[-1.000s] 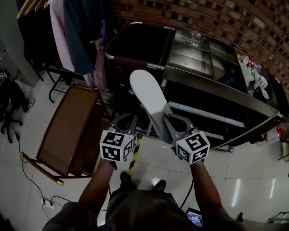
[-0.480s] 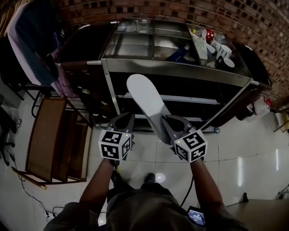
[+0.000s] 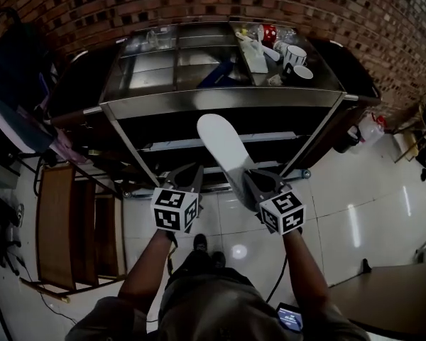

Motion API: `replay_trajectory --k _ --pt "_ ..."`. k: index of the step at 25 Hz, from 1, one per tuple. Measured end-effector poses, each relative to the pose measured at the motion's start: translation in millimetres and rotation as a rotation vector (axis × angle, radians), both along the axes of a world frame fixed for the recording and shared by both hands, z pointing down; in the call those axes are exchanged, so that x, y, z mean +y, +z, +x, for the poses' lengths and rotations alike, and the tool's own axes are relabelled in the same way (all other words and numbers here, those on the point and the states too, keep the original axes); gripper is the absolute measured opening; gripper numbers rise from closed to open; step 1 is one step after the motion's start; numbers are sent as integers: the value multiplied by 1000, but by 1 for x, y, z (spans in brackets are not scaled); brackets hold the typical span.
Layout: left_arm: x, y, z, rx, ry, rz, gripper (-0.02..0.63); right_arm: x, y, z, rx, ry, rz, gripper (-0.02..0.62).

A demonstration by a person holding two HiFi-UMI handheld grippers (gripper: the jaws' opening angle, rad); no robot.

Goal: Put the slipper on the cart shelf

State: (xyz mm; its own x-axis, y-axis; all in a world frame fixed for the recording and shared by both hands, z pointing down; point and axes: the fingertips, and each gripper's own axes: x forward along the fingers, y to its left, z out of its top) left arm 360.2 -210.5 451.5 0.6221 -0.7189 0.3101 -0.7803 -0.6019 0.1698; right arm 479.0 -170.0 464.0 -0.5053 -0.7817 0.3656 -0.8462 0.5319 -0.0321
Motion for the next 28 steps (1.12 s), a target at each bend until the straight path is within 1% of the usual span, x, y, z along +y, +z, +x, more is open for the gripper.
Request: replay_trajectory --k 4,8,15,18,22,25,28 --pt "-23 9 18 2 47 -7 6 -22 18 26 22 90 -44 9" --pt "-45 16 33 -1 90 -15 6 -56 31 46 36 177 -71 9" --pt "-80 26 49 6 133 -20 6 -113 51 66 41 278 -90 10" --pt "-95 33 52 9 120 -37 6 -135 56 76 20 313 -95 9" --pt "-112 42 59 10 95 -51 6 -169 63 90 2 331 -85 11" --pt "-121 48 66 5 67 -58 6 -196 67 101 -14 329 -73 11" --pt "-130 52 73 6 21 -68 6 -221 73 107 -35 306 -66 11"
